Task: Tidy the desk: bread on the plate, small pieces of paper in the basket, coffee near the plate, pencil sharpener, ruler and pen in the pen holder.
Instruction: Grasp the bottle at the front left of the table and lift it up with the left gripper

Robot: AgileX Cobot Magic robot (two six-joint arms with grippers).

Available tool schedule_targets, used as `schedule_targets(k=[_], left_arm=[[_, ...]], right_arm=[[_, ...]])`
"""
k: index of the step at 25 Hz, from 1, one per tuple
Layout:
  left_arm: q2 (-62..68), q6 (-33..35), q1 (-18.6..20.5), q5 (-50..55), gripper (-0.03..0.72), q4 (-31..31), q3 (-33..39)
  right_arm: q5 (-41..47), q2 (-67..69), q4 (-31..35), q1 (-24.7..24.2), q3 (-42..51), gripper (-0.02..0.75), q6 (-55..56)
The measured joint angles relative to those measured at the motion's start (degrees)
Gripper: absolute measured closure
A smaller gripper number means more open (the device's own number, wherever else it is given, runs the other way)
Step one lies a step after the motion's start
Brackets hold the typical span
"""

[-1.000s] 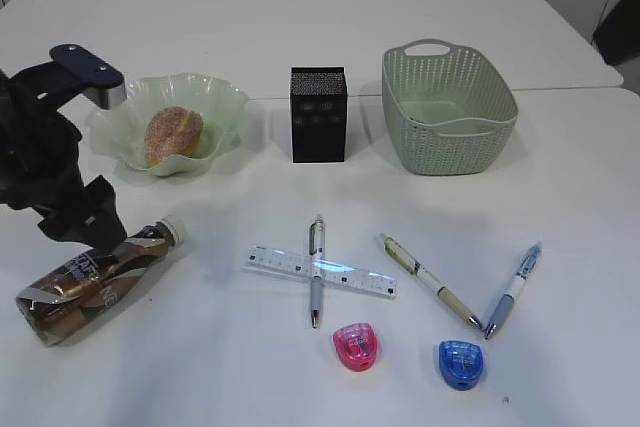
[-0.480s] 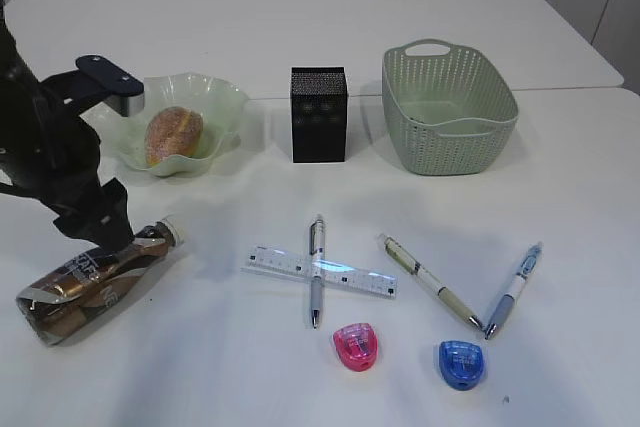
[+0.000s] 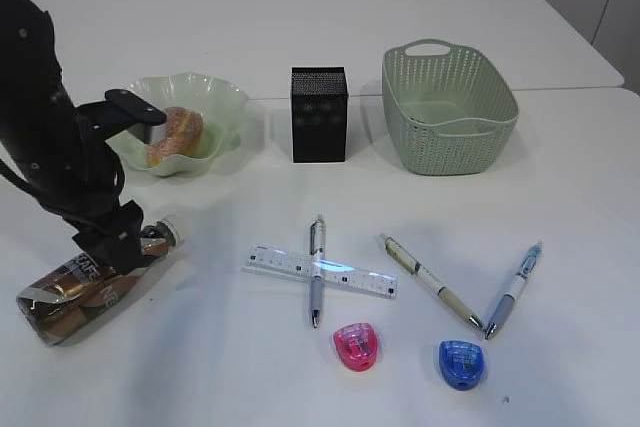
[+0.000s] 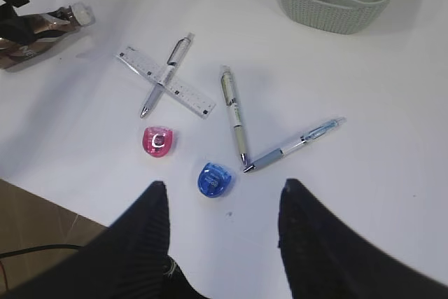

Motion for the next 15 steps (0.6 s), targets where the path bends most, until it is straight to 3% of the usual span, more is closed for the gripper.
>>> schedule_targets(k=[7, 15], left_arm=[[5.03, 1.65, 0.65, 4.87, 0.1, -0.64, -5.46], [6.12, 3.59, 0.65, 5.36, 0.1, -1.47, -6.17]], right_arm=[[0.09, -1.89, 2.7, 0.0, 1.37, 0.33, -1.05], [0.09, -1.92, 2.87, 0.35, 1.37, 0.33, -1.53]])
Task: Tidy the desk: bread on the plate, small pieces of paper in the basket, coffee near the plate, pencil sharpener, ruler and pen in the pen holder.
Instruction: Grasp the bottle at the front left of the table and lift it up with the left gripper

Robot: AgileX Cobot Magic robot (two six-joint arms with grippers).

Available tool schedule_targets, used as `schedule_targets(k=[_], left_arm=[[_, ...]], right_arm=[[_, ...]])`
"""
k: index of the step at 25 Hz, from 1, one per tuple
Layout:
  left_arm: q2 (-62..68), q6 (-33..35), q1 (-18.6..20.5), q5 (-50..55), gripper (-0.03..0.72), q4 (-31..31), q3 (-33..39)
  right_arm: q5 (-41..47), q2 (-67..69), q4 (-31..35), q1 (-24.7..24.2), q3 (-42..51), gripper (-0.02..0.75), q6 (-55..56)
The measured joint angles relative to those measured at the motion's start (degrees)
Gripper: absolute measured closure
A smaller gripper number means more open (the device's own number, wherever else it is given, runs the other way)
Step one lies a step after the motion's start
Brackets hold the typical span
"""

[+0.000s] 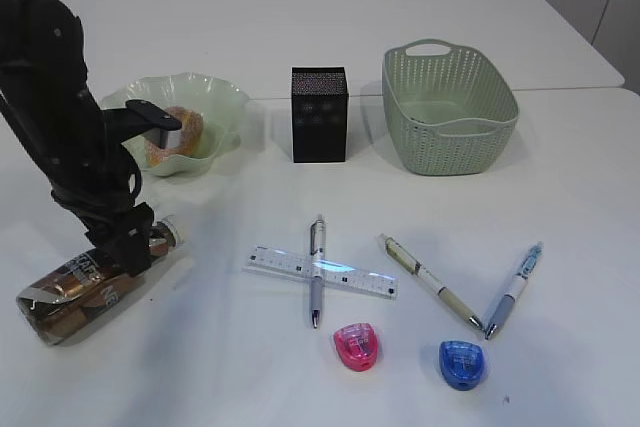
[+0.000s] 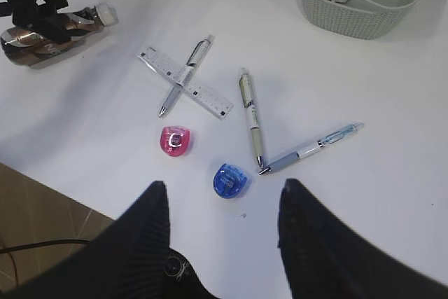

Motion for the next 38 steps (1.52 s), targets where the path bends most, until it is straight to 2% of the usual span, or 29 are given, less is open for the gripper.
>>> schedule_targets(k=[16, 24, 28, 33, 38], left_arm=[[4.71, 0.28, 0.0, -0.98, 0.109, 0.1, -0.38], [4.71, 0.38, 0.0, -1.53, 0.263, 0.22, -0.5], [4.71, 0.38, 0.0, -1.42, 0.289, 0.44, -0.5], [4.71, 0.38, 0.0, -1.2, 0.36, 0.57, -0.5], [4.71, 0.38, 0.0, -0.47, 0.37, 0.68, -0.5]], right_arm=[[0.0, 0.0, 0.35, 0.0, 0.0, 0.33, -0.33], [0.0, 0.0, 0.69, 0.0, 0.0, 0.33, -0.53], [0.04, 0.0, 0.84, 0.0, 0.0, 0.33, -0.53], [0.04, 0.0, 0.95, 0.0, 0.0, 0.331, -0.66], [0.04, 0.0, 1.15, 0.0, 0.0, 0.331, -0.76]])
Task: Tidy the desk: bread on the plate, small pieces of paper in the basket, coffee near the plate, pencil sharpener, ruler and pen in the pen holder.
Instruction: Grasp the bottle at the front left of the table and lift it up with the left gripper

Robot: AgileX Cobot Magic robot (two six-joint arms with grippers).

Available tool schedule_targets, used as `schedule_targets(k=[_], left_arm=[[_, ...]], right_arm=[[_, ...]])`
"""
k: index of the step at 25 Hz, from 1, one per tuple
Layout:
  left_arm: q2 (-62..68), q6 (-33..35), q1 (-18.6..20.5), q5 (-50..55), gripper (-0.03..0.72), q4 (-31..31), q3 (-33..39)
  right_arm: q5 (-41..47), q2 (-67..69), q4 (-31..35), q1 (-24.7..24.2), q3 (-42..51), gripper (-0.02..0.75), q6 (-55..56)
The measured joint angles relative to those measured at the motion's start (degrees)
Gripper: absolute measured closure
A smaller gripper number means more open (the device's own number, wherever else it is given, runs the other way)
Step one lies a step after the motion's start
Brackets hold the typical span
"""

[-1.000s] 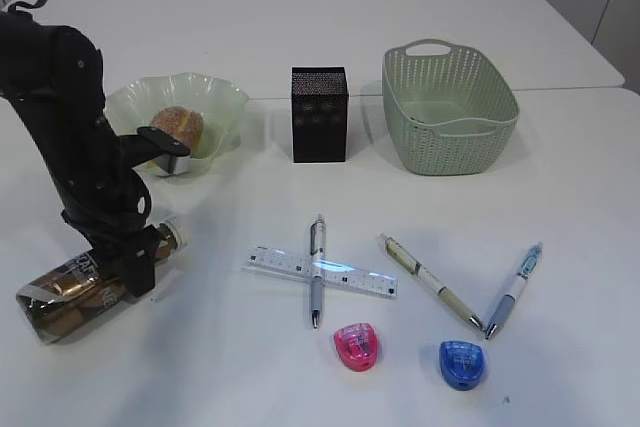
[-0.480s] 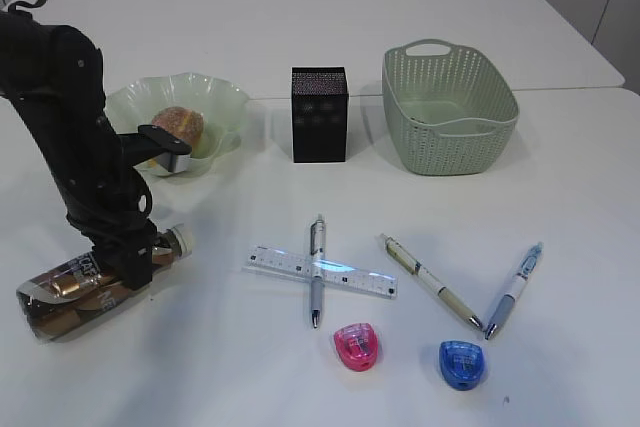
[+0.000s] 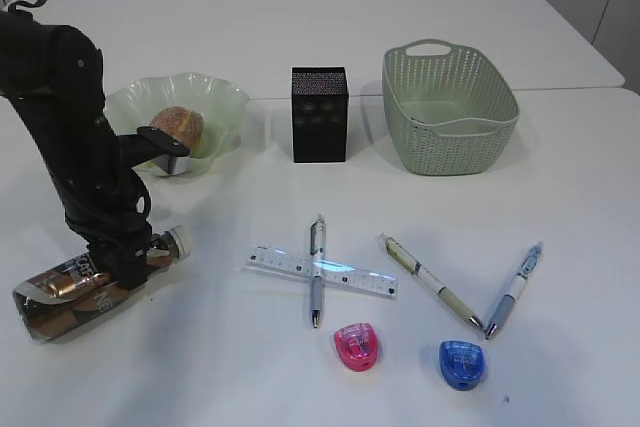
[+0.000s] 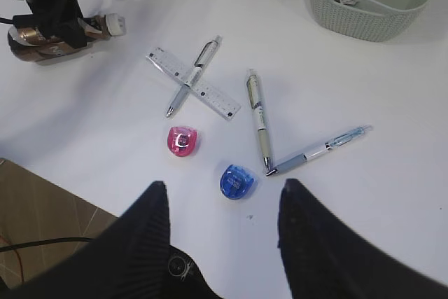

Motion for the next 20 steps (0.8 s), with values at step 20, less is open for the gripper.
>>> schedule_targets(k=[20], left_arm=[[-2.45, -4.39, 0.0, -0.74, 0.374, -0.15, -0.07]], right_arm=[[0.0, 0.0, 0.35, 0.0, 0.0, 0.331, 0.0]])
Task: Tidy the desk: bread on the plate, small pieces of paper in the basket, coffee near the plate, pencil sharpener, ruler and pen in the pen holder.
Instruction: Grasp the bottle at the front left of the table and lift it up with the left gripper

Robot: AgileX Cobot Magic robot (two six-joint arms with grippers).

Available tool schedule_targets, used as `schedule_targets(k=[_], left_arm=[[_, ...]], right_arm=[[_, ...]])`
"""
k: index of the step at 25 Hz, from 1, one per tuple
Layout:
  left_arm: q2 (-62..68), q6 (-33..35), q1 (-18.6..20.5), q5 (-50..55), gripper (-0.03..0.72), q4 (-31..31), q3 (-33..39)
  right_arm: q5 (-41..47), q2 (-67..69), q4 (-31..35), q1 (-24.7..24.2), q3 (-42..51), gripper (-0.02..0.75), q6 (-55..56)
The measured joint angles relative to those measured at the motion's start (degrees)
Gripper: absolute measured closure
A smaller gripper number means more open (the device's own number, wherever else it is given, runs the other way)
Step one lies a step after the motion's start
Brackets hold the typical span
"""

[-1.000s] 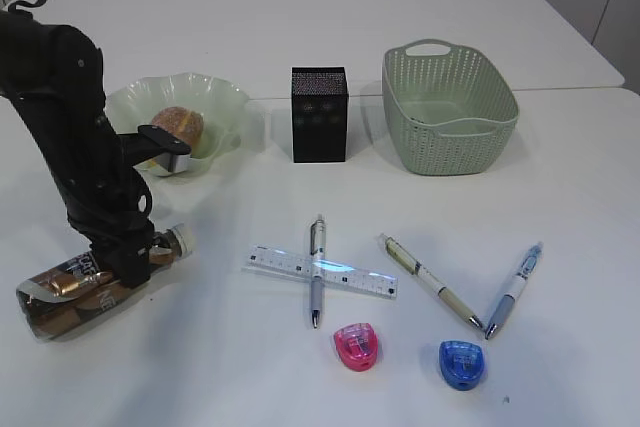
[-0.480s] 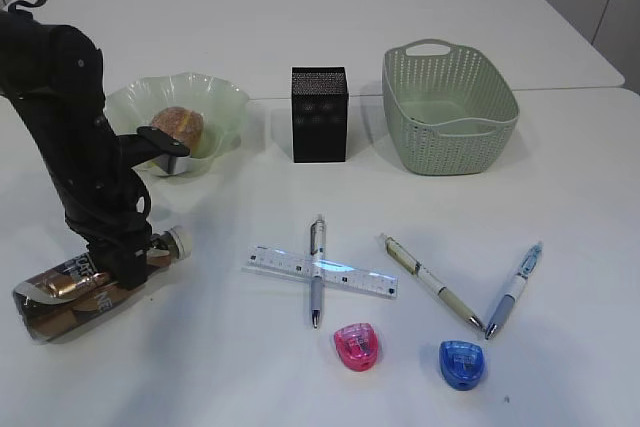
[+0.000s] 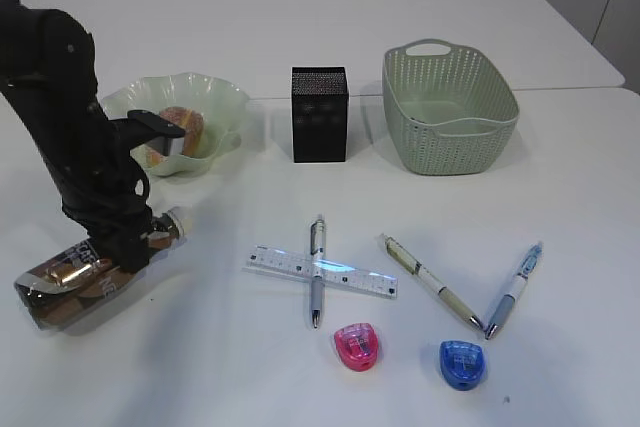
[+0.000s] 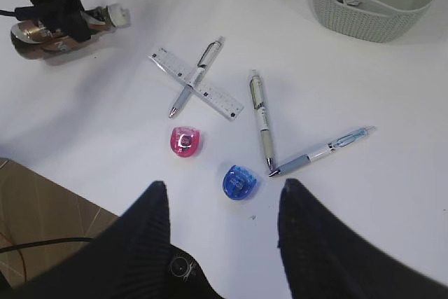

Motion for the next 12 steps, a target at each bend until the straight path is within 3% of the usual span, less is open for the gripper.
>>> schedule_targets(k=[12], left_arm=[[-10.6, -0.14, 0.0, -3.53, 0.375, -6.6, 0.0]], right_arm=[[0.0, 0.0, 0.23, 0.0, 0.0, 0.331, -0.12]])
